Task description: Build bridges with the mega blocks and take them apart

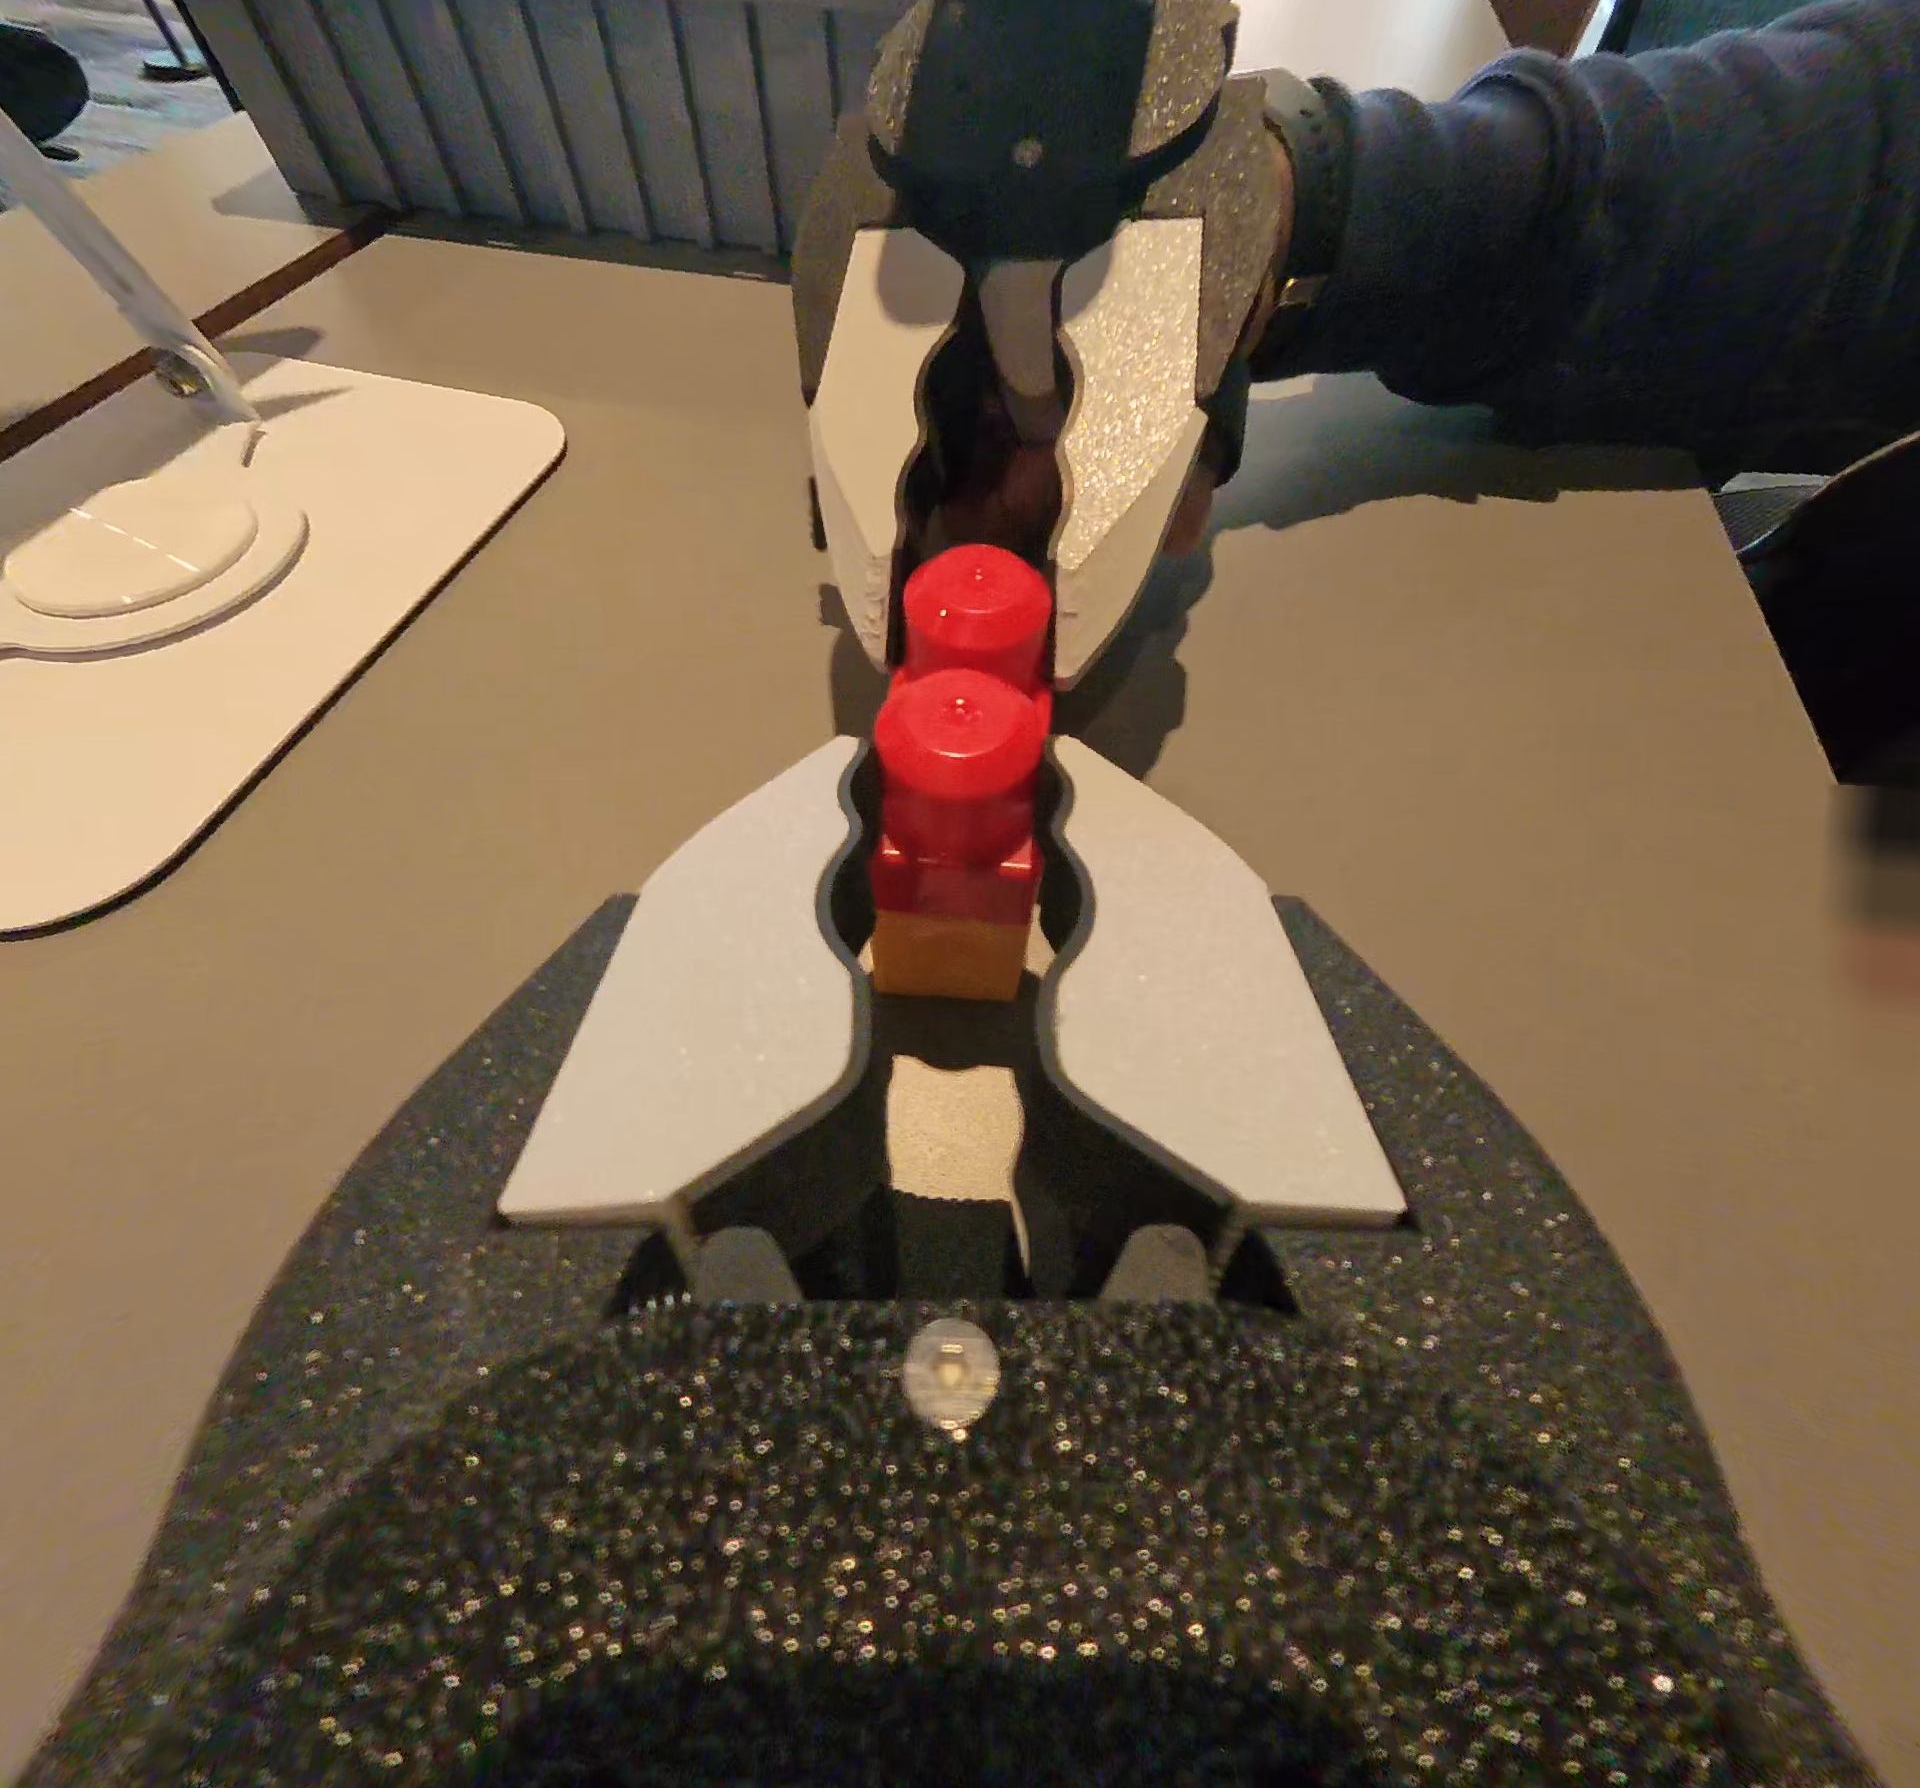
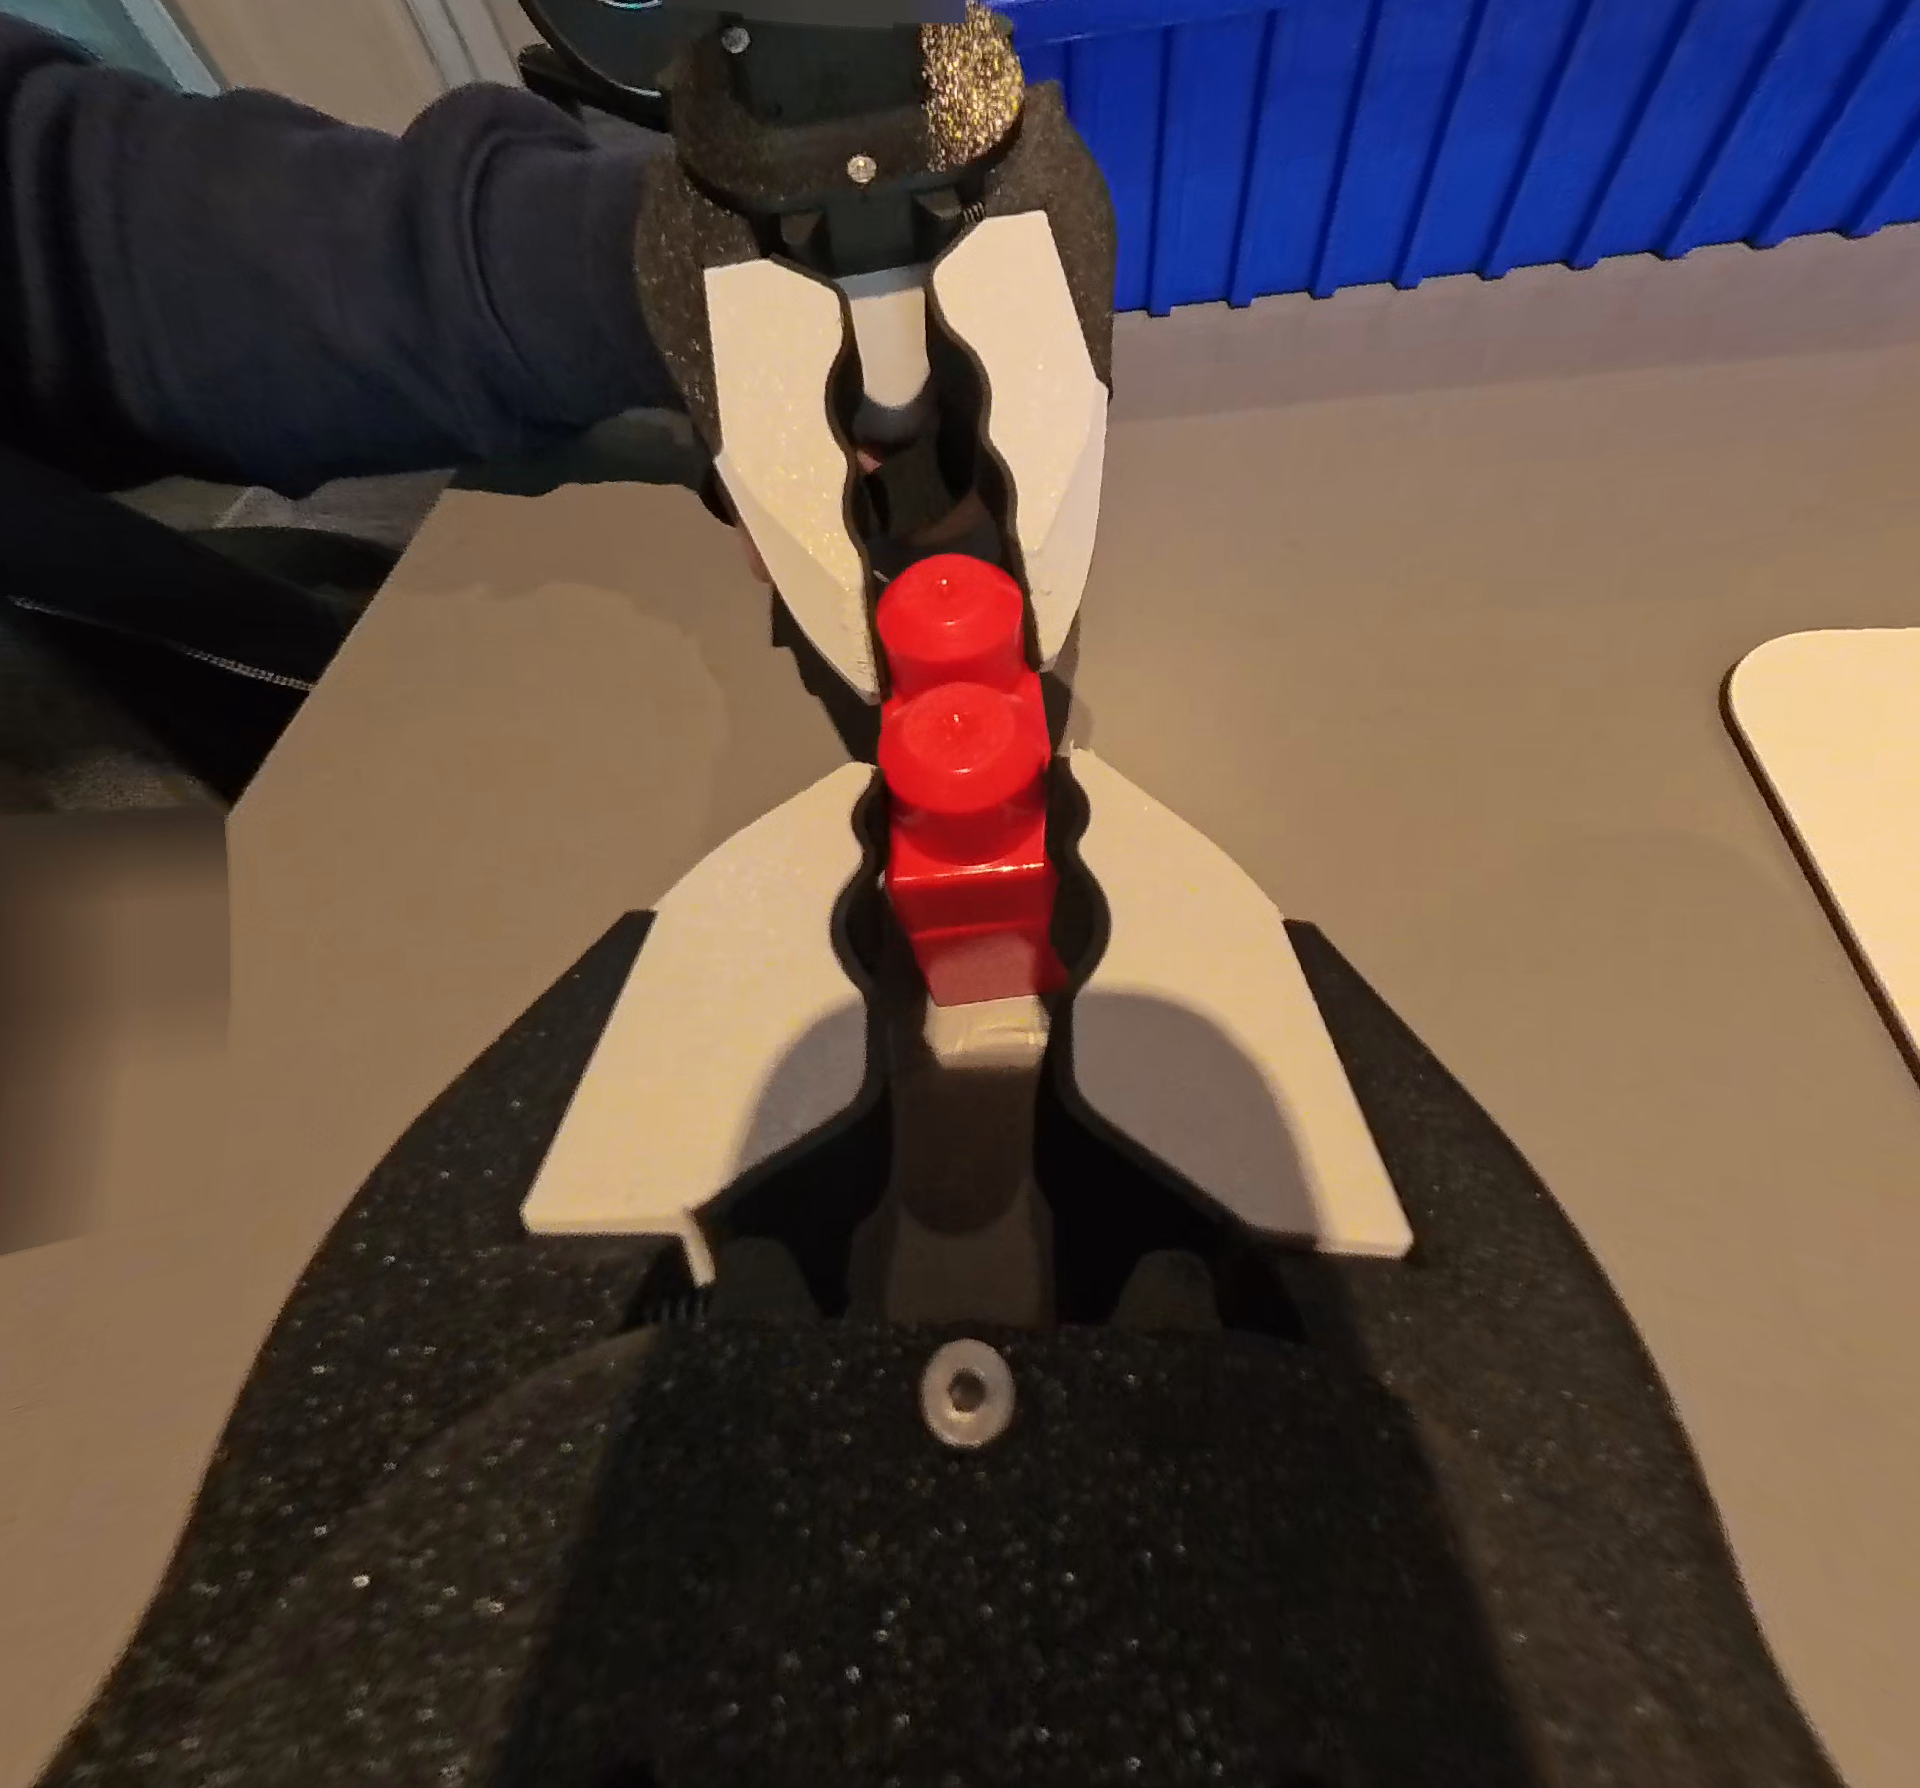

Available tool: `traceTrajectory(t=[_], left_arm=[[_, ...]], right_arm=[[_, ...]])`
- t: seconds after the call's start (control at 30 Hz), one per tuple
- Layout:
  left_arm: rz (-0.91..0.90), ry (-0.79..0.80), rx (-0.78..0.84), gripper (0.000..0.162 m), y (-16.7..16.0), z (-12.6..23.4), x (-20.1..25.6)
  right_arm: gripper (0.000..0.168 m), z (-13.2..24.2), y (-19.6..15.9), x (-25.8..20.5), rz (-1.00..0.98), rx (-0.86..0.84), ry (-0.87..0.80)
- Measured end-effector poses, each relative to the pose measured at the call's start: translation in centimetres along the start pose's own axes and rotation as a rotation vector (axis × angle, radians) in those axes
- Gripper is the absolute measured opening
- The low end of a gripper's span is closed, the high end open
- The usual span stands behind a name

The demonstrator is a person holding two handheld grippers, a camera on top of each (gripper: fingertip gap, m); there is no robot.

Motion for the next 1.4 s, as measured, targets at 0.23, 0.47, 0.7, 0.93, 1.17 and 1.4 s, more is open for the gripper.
traceTrajectory(t=[0.23, 0.47, 0.7, 0.93, 1.17, 1.4], left_arm=[[0.014, 0.005, -0.002, 0.029, 0.0, 0.0, 0.0], [0.033, 0.038, 0.004, 0.029, 0.1, 0.0, 0.1], [0.027, 0.045, 0.004, 0.028, 0.1, -0.1, 0.3], [0.040, 0.053, 0.000, 0.029, 0.1, -0.2, 0.4], [0.030, 0.030, -0.003, 0.029, 0.2, -0.5, 0.7], [0.028, 0.035, -0.003, 0.029, 0.2, -0.5, 0.7]], right_arm=[[0.031, 0.0, 0.0, 0.0, 0.000, -0.005, -0.013], [0.029, 0.0, 0.1, -0.1, 0.020, 0.025, -0.063], [0.038, 1.8, -1.2, -0.5, 0.019, 0.024, -0.128], [0.040, -0.3, -3.1, -0.4, 0.055, -0.223, -0.179], [0.041, -2.3, -3.8, 0.1, 0.088, -0.370, -0.250], [0.039, -2.4, -3.8, 0.1, 0.042, -0.361, -0.220]])
Point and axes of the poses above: each gripper's, where its closed fingertips meet, z back along the fingers, y out of its top, x = y × z across the jaws, the point moved 3 cm from there along z, back along the fingers, and after that the axes turned 9 degrees about -x, right-handed, at the moved point
